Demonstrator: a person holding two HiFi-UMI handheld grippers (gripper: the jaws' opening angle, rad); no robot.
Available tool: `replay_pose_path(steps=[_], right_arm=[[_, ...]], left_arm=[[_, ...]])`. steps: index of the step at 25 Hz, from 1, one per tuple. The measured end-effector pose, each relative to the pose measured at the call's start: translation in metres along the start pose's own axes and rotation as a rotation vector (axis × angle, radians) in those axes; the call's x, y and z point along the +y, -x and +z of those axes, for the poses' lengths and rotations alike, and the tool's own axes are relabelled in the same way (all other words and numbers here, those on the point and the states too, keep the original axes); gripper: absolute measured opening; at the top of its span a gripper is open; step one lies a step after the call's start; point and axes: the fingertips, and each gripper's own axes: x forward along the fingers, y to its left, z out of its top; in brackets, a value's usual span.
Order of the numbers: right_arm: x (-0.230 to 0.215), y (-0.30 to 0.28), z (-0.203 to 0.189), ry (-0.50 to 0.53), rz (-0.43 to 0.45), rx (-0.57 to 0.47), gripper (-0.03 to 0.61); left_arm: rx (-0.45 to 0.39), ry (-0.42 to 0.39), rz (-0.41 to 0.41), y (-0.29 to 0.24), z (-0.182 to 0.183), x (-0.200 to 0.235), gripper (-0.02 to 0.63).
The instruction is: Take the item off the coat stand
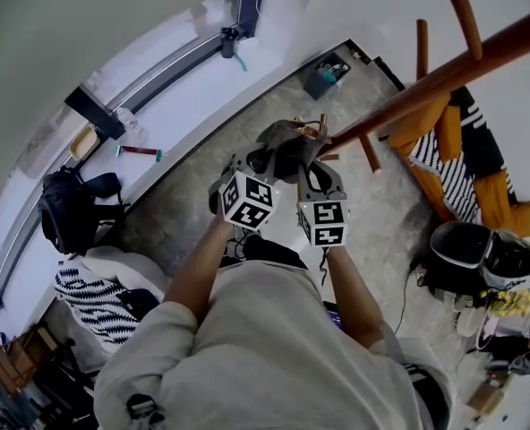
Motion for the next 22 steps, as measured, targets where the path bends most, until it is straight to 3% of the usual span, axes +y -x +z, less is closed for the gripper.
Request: replay_pose_path(steps=[8,17,22], right_arm=[[0.038,-0.017,0.026,0.079,0.099,-0.046,0.048],[0.141,-0.048,0.057,0.175,0.369,-0.100,0.044],[0.196,-0.044,0.076,0.170,0.508,-0.154,0.035]], left_arm=[[-0.007,0.104,0.098,0.031,-0.015,0.035,0.032],[0.037,0.226,0.345,0.110,-0.068,0.099,0.031],[0.010,0.297,0.469,0.167,-0.090,0.116,0.032]])
